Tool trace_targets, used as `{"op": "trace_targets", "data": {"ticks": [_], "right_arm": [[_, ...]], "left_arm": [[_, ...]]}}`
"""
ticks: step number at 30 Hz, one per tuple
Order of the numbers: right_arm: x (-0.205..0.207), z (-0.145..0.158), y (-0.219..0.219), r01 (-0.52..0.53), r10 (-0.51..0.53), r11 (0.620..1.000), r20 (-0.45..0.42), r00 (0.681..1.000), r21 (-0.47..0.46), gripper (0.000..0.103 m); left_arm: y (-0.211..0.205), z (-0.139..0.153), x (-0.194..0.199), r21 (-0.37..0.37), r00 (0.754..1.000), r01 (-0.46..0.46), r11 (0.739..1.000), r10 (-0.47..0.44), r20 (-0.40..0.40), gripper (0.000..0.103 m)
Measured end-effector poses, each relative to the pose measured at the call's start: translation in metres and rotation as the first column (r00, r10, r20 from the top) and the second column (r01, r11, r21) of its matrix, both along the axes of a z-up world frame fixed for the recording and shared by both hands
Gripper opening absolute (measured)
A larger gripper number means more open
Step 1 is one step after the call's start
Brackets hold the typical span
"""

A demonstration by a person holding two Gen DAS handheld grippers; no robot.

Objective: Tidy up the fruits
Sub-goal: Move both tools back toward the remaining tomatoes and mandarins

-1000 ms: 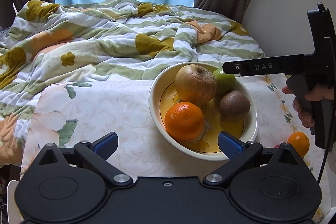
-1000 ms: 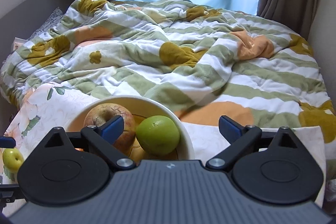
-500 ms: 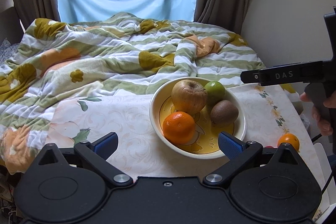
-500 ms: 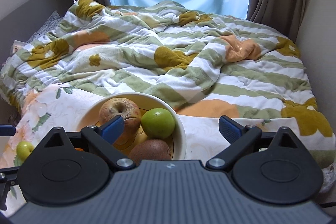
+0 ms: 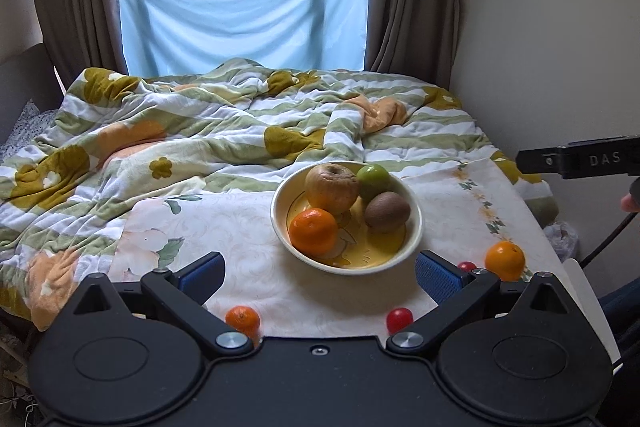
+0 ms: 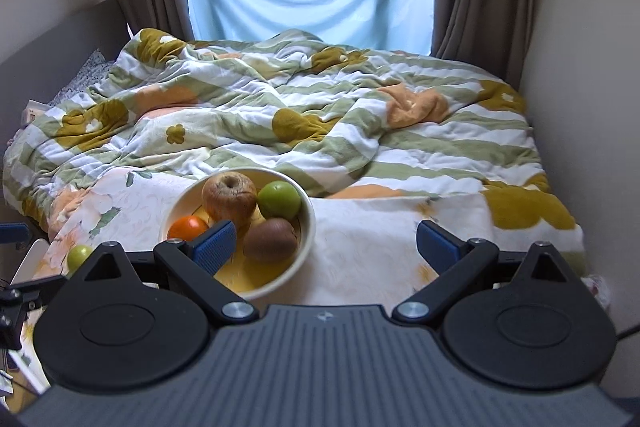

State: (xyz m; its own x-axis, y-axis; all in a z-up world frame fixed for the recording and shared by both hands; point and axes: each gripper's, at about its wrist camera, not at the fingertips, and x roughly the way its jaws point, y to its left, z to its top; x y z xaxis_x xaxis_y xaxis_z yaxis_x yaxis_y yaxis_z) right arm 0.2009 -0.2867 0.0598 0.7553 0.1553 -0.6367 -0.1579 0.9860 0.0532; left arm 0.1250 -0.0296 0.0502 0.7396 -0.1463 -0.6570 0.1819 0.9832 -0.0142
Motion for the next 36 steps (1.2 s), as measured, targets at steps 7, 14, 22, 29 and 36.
{"op": "trace_targets", "data": {"ticks": [7,14,22,29,36], "right_arm": [[-0.062,0.009,-0.024,0.028,-0.028,1.000,0.017,0.999,0.005,0.103],[-0.105,-0.004,-0.039,0.054,-0.054,0.998,0.013,0.998,-0.010,0.103],[-0.132,-0.042,-0.053,0.111,-0.111,0.994,-0.030,0.993,-0.007,0.103],[-0.141,-0.086,-0.056,0.144,-0.142,0.989,-0.086,0.986,0.025,0.103],[-0.139,-0.124,-0.051,0.149,-0.145,0.989,-0.120,0.982,0.019,0.103]], "left_arm": [[-0.019,0.000,-0.038,-0.006,1.000,-0.015,1.000,0.015,0.014,0.103],[-0.039,-0.018,-0.057,0.013,1.000,-0.001,1.000,0.001,0.000,0.103],[-0.065,-0.050,-0.055,0.084,0.998,0.042,0.996,-0.039,-0.041,0.103],[-0.088,-0.094,-0.034,0.143,0.987,0.126,0.982,-0.109,-0.117,0.097],[-0.096,-0.131,-0.003,0.132,0.972,0.170,0.977,-0.145,-0.184,0.084]]}}
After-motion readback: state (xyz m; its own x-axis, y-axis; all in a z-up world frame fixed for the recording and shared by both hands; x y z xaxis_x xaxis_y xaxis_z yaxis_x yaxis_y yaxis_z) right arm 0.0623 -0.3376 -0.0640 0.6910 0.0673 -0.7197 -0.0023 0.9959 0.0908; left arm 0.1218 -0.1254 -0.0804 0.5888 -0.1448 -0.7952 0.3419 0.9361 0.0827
